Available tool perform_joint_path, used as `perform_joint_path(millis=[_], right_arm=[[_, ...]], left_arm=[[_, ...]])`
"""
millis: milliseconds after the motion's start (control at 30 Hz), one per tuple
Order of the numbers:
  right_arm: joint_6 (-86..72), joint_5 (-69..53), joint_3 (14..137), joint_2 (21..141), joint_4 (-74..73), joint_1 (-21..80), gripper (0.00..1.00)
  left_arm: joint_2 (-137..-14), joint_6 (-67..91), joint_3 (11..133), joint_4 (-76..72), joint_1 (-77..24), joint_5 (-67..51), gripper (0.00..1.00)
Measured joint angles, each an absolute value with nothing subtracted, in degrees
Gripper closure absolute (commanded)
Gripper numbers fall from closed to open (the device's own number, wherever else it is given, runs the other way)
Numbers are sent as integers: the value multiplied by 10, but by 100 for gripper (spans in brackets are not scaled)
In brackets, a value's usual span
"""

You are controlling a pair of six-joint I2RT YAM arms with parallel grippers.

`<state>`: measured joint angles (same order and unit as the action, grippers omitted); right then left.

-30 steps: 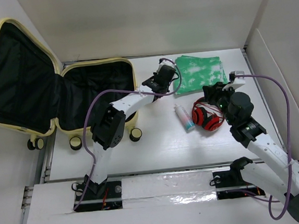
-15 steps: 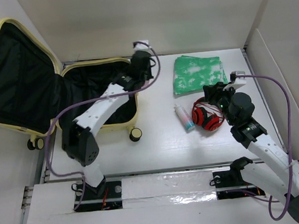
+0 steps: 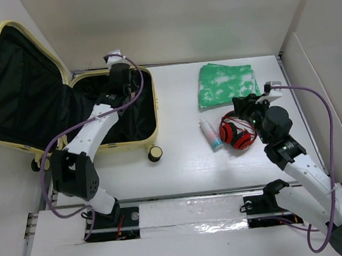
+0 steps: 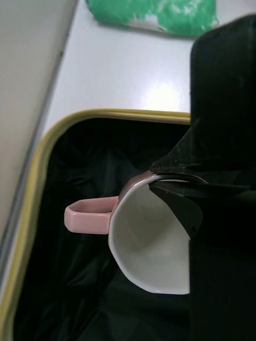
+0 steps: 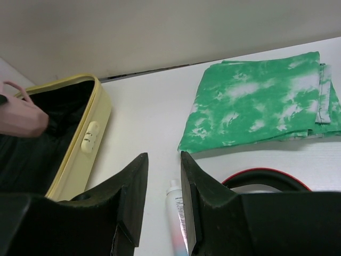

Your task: Pack the luggage

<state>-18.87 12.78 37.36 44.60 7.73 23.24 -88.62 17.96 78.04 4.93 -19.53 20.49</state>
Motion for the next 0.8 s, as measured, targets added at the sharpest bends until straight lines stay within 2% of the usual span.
perform_joint_path(millis=[233, 800], right_arm=[[-189, 124, 374, 447, 77, 233, 63], [-189, 115, 373, 447, 80, 233, 63]], left_arm=[[-963, 181, 739, 10, -203, 163, 100], [-938, 236, 522, -267, -230, 186, 100]])
